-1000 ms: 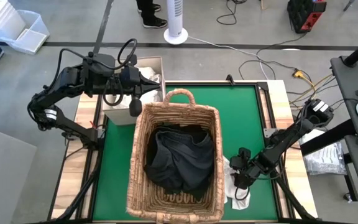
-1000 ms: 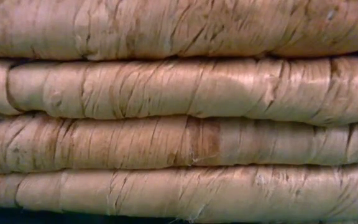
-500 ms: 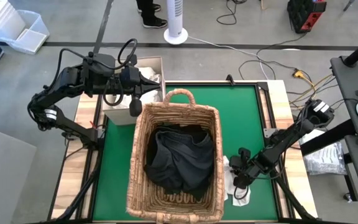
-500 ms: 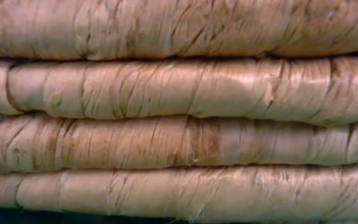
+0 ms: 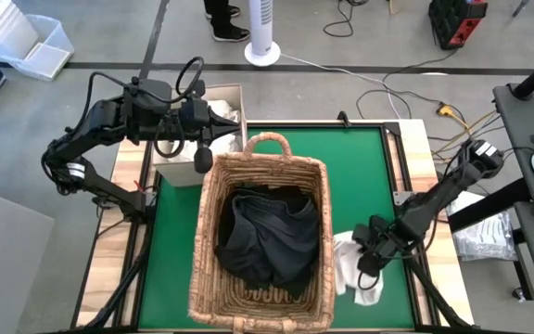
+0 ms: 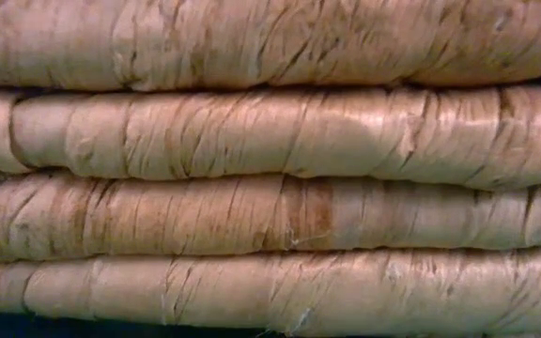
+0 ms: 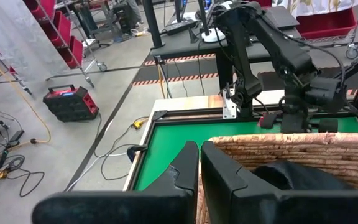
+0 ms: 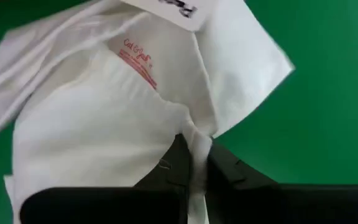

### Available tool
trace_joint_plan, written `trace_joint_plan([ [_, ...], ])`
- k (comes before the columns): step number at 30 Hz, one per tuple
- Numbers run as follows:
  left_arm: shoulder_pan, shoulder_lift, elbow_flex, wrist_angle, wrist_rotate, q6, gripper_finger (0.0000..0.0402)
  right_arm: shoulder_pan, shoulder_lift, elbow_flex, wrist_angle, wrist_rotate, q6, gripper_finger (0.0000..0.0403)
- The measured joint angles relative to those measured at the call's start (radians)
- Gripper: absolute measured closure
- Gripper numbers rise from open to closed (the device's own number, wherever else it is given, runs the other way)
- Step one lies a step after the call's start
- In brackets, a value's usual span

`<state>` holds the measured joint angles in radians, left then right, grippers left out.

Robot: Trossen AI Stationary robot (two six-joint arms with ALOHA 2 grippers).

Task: Pick & Place Cloths
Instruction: Put the white shorts into the gray laundry organizer

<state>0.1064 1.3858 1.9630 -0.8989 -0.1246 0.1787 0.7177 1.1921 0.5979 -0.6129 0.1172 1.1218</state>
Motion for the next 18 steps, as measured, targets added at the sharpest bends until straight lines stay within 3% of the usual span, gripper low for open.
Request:
trace_joint_plan([
  [8, 0.000, 0.001, 0.000, 0.011, 0.000, 0.000, 0.0402, 0.000, -0.130, 0.153, -0.405, 0.105, 0.033, 0.0390],
  [18, 0.000, 0.001, 0.000, 0.044, 0.001, 0.000, 0.0401, 0.000, -0.202, 0.391, -0.673, 0.427, 0.105, 0.0390],
])
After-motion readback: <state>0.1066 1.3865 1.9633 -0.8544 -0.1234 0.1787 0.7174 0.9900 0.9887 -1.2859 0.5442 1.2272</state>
